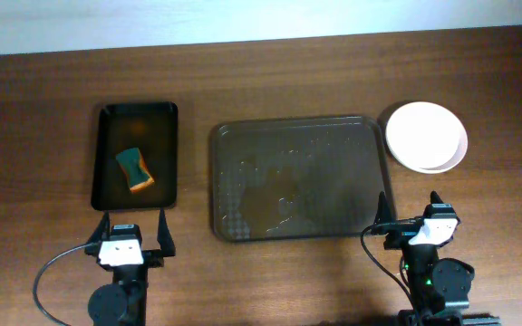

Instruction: Clean dirty plates on tray and stack at the side

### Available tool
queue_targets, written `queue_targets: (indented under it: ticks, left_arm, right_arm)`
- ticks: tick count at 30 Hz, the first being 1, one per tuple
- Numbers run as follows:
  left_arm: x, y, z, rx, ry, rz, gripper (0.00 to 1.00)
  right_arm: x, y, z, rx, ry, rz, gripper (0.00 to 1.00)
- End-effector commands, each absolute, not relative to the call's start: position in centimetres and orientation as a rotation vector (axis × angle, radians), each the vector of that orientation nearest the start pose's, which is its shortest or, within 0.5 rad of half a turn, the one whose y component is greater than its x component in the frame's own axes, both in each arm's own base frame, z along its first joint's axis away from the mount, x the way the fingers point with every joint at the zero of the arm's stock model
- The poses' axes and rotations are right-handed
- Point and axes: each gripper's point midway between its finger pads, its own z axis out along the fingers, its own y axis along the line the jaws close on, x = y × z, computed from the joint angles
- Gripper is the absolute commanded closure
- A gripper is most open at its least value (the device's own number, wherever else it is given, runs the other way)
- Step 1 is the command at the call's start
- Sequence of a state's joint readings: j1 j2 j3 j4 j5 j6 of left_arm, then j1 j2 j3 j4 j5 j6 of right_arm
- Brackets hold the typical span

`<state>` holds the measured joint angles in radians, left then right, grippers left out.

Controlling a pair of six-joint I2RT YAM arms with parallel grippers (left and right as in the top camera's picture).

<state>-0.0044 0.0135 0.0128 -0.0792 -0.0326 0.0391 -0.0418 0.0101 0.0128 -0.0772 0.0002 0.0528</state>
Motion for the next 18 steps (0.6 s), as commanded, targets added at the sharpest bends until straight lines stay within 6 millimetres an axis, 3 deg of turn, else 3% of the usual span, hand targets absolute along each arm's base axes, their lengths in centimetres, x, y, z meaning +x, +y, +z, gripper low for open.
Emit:
queue_targets:
  ticks: [1, 18]
  left_arm:
    - [24.58, 0.0, 15.56, 0.075, 1.652, 0.072, 0.0]
    - [24.59, 0.12, 15.64, 0.069, 1.649, 0.078, 0.0]
  right_arm:
    - [24.56, -1.31, 15.54, 0.091, 1.648, 0.0, 0.02]
    - [24.56, -1.31, 15.54, 0.092, 1.648, 0.0, 0.02]
